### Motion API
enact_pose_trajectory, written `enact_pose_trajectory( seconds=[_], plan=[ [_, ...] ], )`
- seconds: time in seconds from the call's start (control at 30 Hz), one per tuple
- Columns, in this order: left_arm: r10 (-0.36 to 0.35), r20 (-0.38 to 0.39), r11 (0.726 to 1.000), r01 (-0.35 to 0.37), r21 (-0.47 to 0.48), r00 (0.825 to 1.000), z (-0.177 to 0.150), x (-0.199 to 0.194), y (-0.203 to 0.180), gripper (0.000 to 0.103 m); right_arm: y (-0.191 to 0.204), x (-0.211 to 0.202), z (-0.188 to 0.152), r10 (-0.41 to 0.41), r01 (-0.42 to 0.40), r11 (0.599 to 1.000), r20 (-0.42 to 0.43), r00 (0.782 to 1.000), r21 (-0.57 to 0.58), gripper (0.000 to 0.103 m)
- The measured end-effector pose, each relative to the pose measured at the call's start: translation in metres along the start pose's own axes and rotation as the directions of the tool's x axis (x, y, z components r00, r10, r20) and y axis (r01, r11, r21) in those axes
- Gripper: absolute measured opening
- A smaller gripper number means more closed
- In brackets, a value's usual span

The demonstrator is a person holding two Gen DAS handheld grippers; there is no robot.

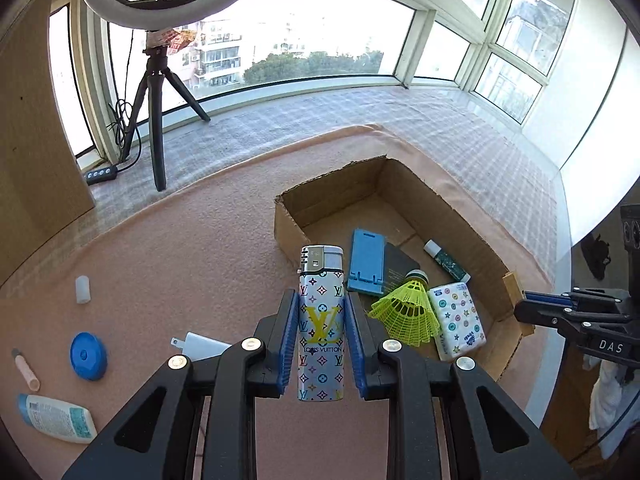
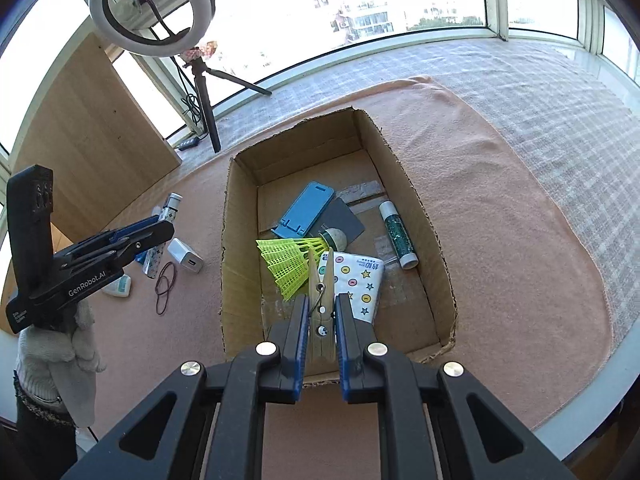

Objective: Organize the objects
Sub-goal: 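Carry the lighter and clothespin over the box and open both grippers, then withdraw both open tools from the box toward the white charger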

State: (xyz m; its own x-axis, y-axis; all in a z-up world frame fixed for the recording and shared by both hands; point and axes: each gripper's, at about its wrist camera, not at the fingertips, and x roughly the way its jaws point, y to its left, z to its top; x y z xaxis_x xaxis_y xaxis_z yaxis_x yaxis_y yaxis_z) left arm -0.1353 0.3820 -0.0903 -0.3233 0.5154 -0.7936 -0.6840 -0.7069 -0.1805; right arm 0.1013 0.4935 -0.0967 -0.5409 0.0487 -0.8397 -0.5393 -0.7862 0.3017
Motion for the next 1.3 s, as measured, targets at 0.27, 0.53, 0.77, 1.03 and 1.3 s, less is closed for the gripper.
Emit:
enact_pose_trajectory(
  seconds=[0.27, 0.53, 0.77, 1.03, 1.3],
  plan=[
    [-0.008, -0.017, 1.0, 0.008, 0.025, 1.0, 0.031, 0.033, -0.025, 0.025, -0.018, 0.007, 0.002, -0.018, 0.018, 1.0, -0.011, 1.0, 0.017, 0.012],
    [-0.012, -0.017, 1.0, 0.012, 0.015, 1.0, 0.047, 0.054, -0.037, 0.025, -0.023, 0.012, 0.005, -0.016, 0.017, 1.0, -0.016, 1.0, 0.018, 0.012],
    [-0.019, -0.017, 1.0, 0.019, 0.023, 1.0, 0.052, 0.055, -0.047, 0.059, -0.026, 0.012, 0.009, -0.016, 0.017, 1.0, -0.008, 1.0, 0.019, 0.041],
    [-0.003, 0.002, 1.0, 0.003, 0.02, 1.0, 0.048, 0.043, -0.042, 0.059, -0.019, 0.01, 0.01, -0.016, 0.016, 1.0, 0.005, 1.0, 0.003, 0.054],
    [0.018, 0.0, 1.0, -0.018, -0.002, 1.0, 0.034, 0.027, -0.022, 0.059, -0.007, 0.011, 0.007, -0.002, 0.002, 1.0, -0.004, 1.0, -0.009, 0.054]
  ],
)
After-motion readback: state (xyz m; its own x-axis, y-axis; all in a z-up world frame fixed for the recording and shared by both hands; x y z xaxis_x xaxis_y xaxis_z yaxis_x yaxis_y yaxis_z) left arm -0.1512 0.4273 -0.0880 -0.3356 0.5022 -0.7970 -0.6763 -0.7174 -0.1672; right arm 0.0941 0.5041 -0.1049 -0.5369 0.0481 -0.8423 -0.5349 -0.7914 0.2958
